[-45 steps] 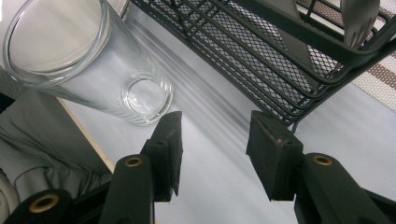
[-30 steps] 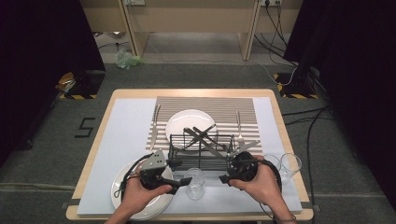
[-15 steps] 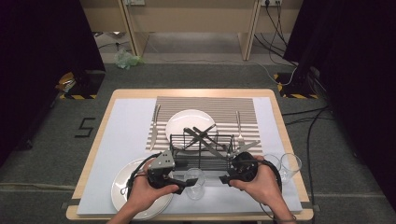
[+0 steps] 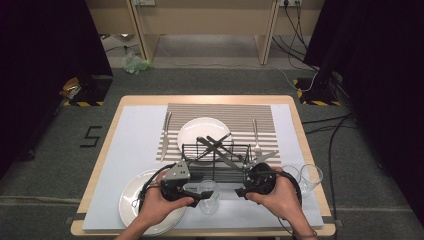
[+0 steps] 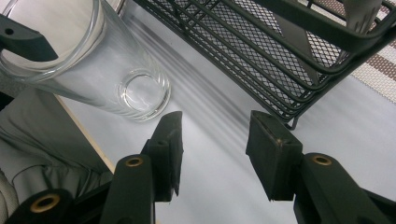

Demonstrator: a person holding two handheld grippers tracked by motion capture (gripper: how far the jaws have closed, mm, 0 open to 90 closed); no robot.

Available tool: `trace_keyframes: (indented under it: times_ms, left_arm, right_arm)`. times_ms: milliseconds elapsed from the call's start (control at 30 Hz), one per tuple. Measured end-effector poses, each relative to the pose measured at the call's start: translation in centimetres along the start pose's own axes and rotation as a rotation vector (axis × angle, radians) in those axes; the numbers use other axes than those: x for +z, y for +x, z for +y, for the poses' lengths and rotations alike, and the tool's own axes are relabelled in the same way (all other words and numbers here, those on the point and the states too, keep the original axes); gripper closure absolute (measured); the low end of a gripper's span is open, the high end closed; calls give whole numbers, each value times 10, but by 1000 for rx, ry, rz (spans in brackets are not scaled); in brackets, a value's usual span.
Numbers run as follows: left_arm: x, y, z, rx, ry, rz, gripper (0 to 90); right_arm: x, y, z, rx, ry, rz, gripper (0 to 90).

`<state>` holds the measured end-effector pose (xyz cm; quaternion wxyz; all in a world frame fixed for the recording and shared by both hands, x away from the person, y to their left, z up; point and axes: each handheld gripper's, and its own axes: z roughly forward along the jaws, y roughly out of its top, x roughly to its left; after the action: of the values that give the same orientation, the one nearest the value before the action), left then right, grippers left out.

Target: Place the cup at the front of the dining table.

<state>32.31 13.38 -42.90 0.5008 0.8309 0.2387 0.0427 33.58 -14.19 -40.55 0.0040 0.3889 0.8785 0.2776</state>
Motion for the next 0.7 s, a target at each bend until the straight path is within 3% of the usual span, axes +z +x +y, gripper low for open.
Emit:
trace_keyframes:
  times_ms: [400, 700]
  left_arm:
    - [1, 3, 2, -1, 26, 8, 424]
    - [4, 1, 2, 5, 34, -11, 494]
  right_arm:
    - [0, 0, 0, 4, 1, 1, 556]
    - [0, -1, -1, 4, 3, 3, 559]
